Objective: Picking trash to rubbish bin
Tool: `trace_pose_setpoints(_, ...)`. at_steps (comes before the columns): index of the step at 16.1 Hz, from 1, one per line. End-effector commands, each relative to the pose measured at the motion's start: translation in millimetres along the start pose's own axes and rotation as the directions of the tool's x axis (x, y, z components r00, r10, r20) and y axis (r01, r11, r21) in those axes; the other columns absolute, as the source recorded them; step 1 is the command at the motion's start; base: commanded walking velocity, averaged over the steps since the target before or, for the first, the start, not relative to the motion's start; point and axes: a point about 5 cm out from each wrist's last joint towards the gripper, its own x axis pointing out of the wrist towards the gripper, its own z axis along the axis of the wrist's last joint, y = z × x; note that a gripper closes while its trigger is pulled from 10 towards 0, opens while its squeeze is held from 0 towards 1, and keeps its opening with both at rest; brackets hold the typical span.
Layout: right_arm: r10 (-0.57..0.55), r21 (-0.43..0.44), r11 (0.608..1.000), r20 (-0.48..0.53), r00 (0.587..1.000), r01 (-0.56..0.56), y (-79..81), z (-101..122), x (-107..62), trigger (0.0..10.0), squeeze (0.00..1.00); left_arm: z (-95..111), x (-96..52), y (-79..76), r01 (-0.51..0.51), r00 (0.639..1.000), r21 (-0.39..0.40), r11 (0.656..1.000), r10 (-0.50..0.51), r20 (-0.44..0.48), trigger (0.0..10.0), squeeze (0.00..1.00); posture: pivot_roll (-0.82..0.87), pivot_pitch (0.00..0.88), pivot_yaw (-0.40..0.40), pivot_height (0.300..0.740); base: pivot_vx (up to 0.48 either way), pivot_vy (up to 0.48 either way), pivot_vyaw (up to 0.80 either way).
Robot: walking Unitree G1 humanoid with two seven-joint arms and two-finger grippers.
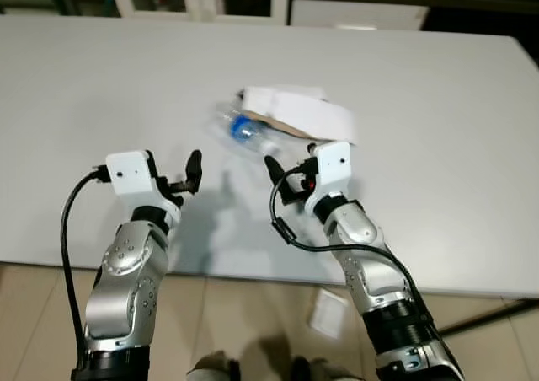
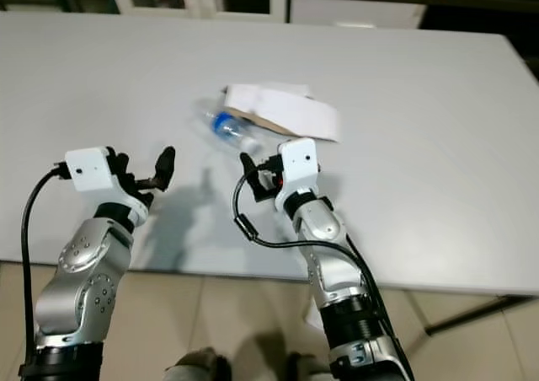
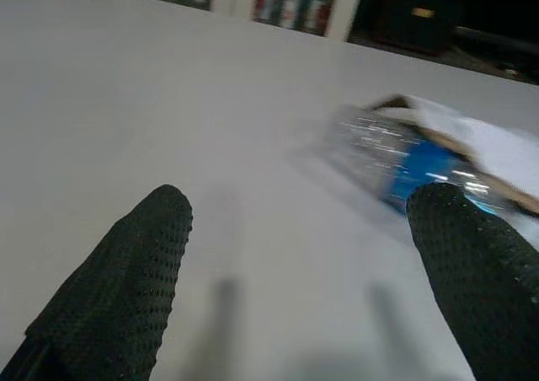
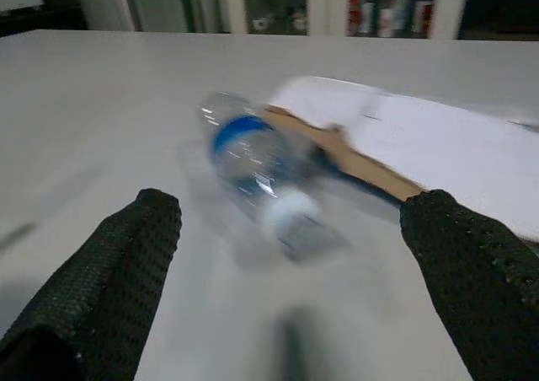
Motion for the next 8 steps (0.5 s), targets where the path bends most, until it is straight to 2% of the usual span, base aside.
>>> trace_pose_setpoints(1,0.031,0.011,0.999,0.004,1.0,-0.031,7.9,0.7,1.7,10.0,0.0,1.0,-2.5,5.9,-0.025,1.0,0.003,1.0,0.025,-0.002,10.0,0.0,-0.01,0.176,0.009,0.74,0.412,0.244,0.0)
trace_pose_setpoints(2,0.033,0.01,0.999,0.005,0.999,-0.033,7.8,0.9,1.8,10.0,0.08,0.9,-2.6,5.9,-0.025,1.0,0.004,1.0,0.025,-0.003,10.0,0.0,-0.01,0.176,0.009,0.74,0.412,0.247,0.0)
trace_pose_setpoints(3,0.035,0.012,0.999,0.011,0.999,-0.036,7.1,1.9,1.9,10.0,1.0,0.4,-2.7,5.9,-0.026,1.0,0.004,1.0,0.026,-0.007,10.0,0.0,-0.01,0.176,0.009,0.74,0.412,0.244,0.0)
trace_pose_setpoints(5,0.032,0.007,0.999,0.014,0.999,-0.032,6.5,2.4,1.8,10.0,1.0,-0.7,-2.9,6.0,-0.036,0.999,-0.022,0.999,0.036,-0.011,10.0,0.0,-0.01,0.176,0.009,0.74,0.381,0.253,0.0)
trace_pose_setpoints(8,0.026,0.001,1.0,0.013,1.0,-0.027,6.2,1.7,1.1,10.0,1.0,-3.5,-4.8,7.2,-0.044,0.999,-0.018,0.999,0.044,-0.029,10.0,0.0,-0.01,0.179,0.009,0.74,0.0,0.0,0.0)
